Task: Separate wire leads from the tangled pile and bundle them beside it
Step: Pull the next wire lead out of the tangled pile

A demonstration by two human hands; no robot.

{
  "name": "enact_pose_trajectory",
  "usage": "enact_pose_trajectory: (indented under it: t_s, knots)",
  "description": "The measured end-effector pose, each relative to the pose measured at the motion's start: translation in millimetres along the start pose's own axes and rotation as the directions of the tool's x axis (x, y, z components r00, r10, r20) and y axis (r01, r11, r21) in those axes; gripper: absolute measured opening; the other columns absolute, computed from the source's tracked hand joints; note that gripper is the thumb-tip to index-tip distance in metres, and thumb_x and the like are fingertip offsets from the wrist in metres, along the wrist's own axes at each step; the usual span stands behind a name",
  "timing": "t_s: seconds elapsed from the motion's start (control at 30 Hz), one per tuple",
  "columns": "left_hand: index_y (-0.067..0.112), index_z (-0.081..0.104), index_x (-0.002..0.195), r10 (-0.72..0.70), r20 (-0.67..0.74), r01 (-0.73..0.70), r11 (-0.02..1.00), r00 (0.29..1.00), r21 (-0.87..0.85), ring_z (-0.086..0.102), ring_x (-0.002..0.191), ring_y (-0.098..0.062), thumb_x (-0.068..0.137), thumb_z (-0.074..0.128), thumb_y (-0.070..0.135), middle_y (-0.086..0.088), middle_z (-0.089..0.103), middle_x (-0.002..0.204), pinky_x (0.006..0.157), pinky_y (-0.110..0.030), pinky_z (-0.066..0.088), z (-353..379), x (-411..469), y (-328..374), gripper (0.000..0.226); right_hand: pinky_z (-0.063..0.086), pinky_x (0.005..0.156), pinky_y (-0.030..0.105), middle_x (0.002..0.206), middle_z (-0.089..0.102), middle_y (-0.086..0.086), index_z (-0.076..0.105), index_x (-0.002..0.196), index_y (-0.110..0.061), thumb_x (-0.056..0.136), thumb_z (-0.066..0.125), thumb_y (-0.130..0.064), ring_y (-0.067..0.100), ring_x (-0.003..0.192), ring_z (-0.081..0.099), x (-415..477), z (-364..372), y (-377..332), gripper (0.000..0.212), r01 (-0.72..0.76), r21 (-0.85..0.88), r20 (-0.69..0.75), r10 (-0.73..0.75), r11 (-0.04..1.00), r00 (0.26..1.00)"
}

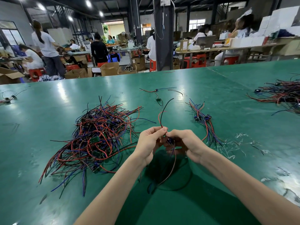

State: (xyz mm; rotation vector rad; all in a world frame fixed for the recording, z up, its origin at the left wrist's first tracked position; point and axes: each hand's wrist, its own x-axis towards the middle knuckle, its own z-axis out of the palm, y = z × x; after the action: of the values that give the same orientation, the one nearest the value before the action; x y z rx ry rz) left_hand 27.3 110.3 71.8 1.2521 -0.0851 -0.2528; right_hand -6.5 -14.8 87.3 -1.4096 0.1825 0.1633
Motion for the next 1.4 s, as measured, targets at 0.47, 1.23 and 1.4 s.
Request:
enact_pose_trajectory:
  t_s: [0.47,1.23,1.4]
  knots:
    - [0.01,0.062,0.082,-0.144,0.037,0.148,0.941,0.989,-0.303,0.049,0.038,-0.01,0.087,0.06,0.009,0.0,0.061,0.053,0.037,-0.019,0.04,5.4,0.3,-1.5,0.005,0.05,0.047,0.025,0.059,0.063,0.009,0.07,0.07,-0.003,0.089,0.056,-0.01,0.013,0.045,0.054,-0.9,3.1,0.1,0.024,0.069,0.081,0.07,-0.075,0.994,0.995]
    - [0.03,0.066,0.065,0.623,-0.364,-0.399,0.751,0.692,0.527,0.051,0.051,0.005,0.079,0.076,0.022,0.015,0.062,0.058,0.056,-0.009,0.043,-43.2,22.8,28.9,0.019,0.04,0.043,0.019,0.052,0.058,0.008,0.07,0.053,-0.01,0.082,0.06,-0.005,0.014,0.046,0.051,-6.0,18.1,10.2,0.032,0.287,-0.179,0.057,-0.281,0.941,0.958]
    - [0.019,0.066,0.065,0.5,-0.48,-0.384,0.864,0.72,0.325,0.047,0.046,0.0,0.08,0.075,0.02,0.012,0.059,0.052,0.05,-0.013,0.041,-42.0,20.5,32.3,0.018,0.04,0.044,0.018,0.049,0.058,0.004,0.07,0.054,-0.008,0.082,0.058,-0.004,0.011,0.045,0.051,-4.1,17.0,13.4,0.031,0.271,-0.228,0.081,-0.259,0.935,0.963]
